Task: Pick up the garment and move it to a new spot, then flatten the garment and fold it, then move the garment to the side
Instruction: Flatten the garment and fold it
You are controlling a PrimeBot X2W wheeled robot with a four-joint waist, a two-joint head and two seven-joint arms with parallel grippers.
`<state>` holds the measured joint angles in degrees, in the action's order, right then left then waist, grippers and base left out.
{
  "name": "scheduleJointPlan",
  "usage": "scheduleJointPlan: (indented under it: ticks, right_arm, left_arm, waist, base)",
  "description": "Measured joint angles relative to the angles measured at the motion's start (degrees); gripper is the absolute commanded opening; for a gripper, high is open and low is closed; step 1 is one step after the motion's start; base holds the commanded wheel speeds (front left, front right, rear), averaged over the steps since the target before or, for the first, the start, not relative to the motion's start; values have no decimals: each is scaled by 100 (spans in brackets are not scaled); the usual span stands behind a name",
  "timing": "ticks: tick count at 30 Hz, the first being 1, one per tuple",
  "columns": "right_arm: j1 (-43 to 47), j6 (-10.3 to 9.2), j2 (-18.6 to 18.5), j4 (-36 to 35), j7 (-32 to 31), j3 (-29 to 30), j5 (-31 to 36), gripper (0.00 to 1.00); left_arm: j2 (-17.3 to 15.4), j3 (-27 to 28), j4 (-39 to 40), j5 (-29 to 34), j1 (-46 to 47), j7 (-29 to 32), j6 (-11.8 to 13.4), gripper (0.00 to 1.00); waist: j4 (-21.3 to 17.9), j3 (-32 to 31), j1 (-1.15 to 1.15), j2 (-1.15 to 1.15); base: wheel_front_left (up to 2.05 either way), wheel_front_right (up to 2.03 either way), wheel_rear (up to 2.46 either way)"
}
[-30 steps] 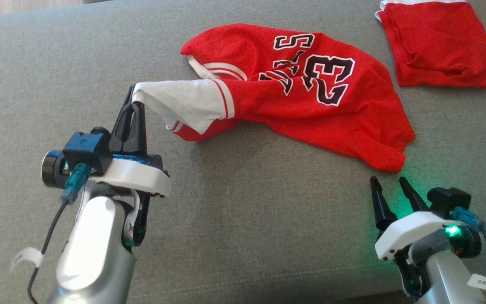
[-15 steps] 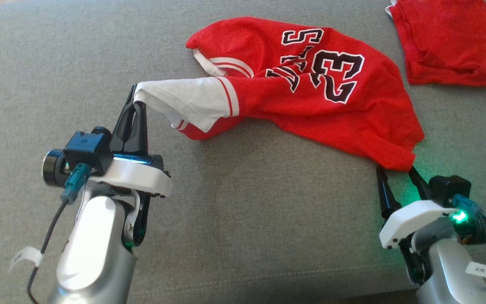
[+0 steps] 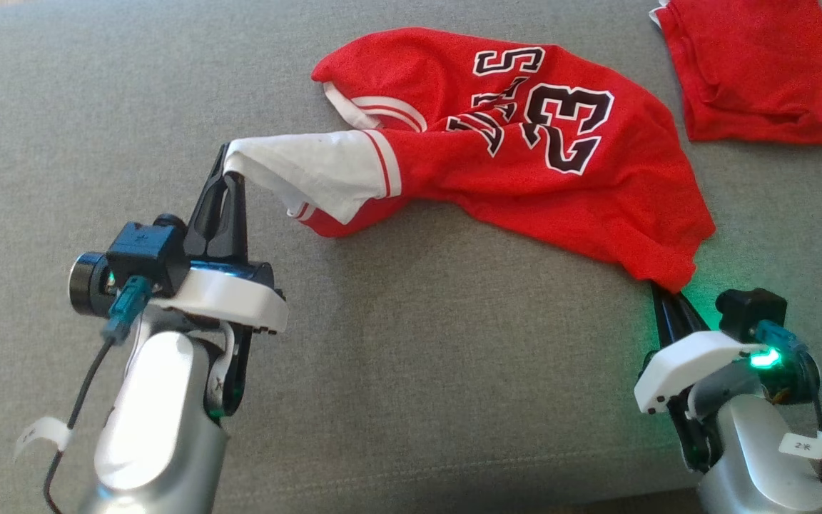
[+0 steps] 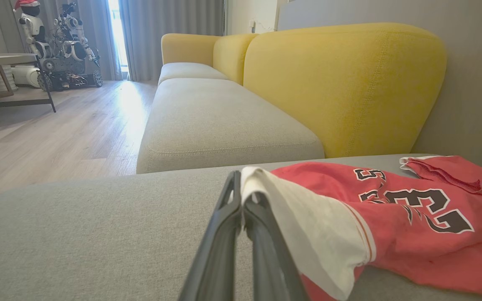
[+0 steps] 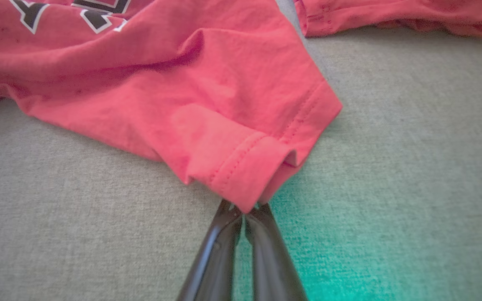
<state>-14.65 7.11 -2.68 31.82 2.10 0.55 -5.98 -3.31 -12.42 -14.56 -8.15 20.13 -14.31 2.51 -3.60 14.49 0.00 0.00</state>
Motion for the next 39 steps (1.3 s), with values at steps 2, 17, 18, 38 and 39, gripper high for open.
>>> scheduleJointPlan:
  ticks: [2,17,18,38,39]
  right_arm:
    - [3,0,0,4,-1,-8,1,0]
    - [229,0,-1432,-2109,-1561,-1444,-1277,0]
    - [202,0,-1635,-2369,-1691,-1469,-1478,0]
    - [-1636,0,-3050,-3866,-2859,-1243,-3765,0]
    - [-1633,0,-3058,-3891,-2945,-1207,-3849,0]
  left_arm:
    - [0,8,-5,1,-1,0,0,0]
    - [-31,191,231,111,-258,0,7,0]
    - [-46,199,291,129,-258,0,7,0]
    - [-931,701,2783,247,277,654,-3,0]
    - [-982,712,2904,255,277,744,-23,0]
  waist:
    - [-9,-19,0,0]
    - [-19,-670,0,0]
    - [-7,-725,0,0]
    - [565,-1720,0,0]
    - [582,-1740,0,0]
  base:
    - [0,0,0]
    - [0,0,0]
    - [0,0,0]
    - [0,0,0]
    - [0,0,0]
